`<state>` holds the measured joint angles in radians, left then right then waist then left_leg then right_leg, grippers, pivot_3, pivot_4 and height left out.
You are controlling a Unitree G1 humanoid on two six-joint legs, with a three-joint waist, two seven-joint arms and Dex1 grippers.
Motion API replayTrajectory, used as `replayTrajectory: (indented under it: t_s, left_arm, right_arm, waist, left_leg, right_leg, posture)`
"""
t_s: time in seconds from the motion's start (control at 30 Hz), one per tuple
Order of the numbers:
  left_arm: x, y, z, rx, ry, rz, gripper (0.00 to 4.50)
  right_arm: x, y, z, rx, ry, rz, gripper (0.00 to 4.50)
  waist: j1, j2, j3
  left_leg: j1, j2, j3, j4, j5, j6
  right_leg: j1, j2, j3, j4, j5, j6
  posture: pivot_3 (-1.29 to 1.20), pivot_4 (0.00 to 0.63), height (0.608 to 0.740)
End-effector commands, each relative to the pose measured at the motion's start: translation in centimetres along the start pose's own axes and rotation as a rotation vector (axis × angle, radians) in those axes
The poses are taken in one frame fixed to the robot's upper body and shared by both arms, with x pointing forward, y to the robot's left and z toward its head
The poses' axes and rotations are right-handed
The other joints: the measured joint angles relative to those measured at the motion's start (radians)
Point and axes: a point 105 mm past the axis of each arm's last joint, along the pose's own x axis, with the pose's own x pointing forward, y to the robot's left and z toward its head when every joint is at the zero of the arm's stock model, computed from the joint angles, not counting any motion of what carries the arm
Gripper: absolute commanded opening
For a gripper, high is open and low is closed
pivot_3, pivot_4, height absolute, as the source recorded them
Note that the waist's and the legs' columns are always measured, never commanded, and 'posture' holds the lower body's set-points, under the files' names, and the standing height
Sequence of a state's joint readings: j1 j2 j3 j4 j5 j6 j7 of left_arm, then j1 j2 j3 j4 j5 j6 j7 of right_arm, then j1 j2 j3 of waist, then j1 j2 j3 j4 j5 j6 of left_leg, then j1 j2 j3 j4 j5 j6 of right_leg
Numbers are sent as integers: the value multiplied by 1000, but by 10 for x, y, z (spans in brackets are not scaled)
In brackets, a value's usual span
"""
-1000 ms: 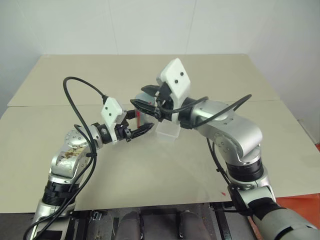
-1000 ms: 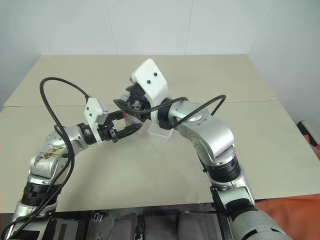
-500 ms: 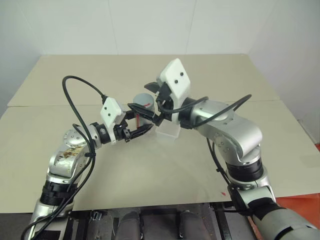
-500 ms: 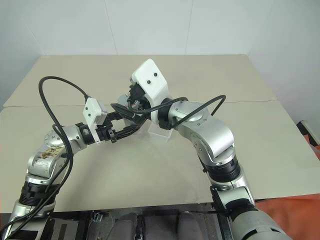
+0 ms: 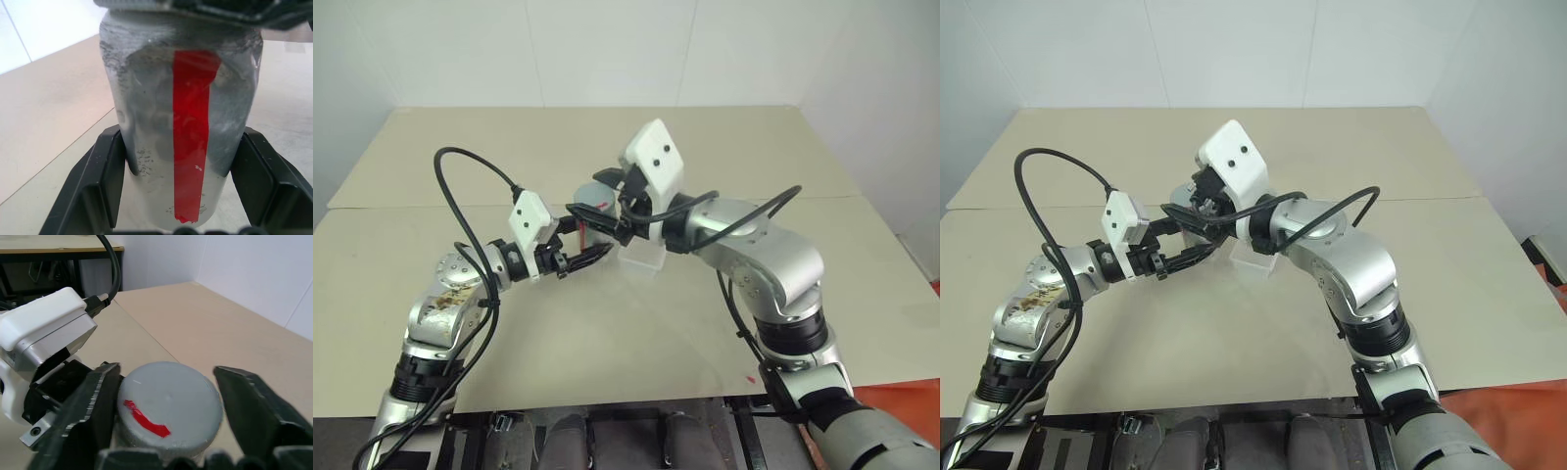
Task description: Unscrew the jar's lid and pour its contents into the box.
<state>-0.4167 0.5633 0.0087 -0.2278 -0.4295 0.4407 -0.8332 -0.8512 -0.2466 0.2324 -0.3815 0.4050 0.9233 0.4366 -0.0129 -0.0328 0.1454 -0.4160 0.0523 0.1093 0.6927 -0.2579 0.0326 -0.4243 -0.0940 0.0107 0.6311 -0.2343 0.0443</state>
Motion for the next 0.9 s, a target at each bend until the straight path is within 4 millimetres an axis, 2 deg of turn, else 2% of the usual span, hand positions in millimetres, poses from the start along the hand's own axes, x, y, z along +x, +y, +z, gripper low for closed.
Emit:
replayTrajectory:
  t_s: [0.03,0.23,0.33,0.47,0.63,0.8,0.9]
  left_arm:
    - [-2,-2,15,60,-42,-4,2783]
    - [-7,-5,16,76,-59,-40,2783]
    - [-14,-9,17,69,-90,-124,2783]
    - [-23,-18,22,72,-134,-288,2783]
    - [-22,-30,38,81,-208,-451,2783]
    - [-19,-46,50,87,-245,-610,2783]
    - [-19,-55,54,82,-250,-699,2783]
  right_arm:
    - [-2,0,8,-25,-30,2,2796]
    - [-3,-1,10,-11,-56,36,2796]
    - [-12,5,16,20,-130,174,2796]
    - [-33,28,20,-16,-176,505,2796]
    - [-54,48,16,-44,-163,839,2796]
    - [-61,58,13,-50,-152,1017,2796]
    - [-61,59,11,-58,-150,1064,2796]
  waist:
    - [0,0,0]
    - [0,0,0]
    - [-1,0,0]
    - [2,0,0]
    - [1,0,0]
    - [-1,0,0]
    - [0,0,0]
  left_leg:
    - [0,0,0,0,0,0]
    - [0,0,0,0,0,0]
    - [0,0,0,0,0,0]
    - [0,0,0,0,0,1]
    - [0,0,0,0,-1,1]
    - [1,0,0,0,-1,1]
    - [0,0,0,0,-1,1]
  right_leg:
    - [0,0,0,0,0,0]
    - [0,0,0,0,0,0]
    - [0,0,0,-1,0,0]
    - [0,0,0,-2,0,0]
    - [0,0,0,-3,0,0]
    - [1,1,0,-2,0,0]
    - [0,1,0,-1,0,0]
  posture:
    - [0,150,740]
    - [0,150,740]
    - [0,150,740]
    - [0,150,740]
    - [0,150,740]
    - [0,150,740]
    - [0,150,740]
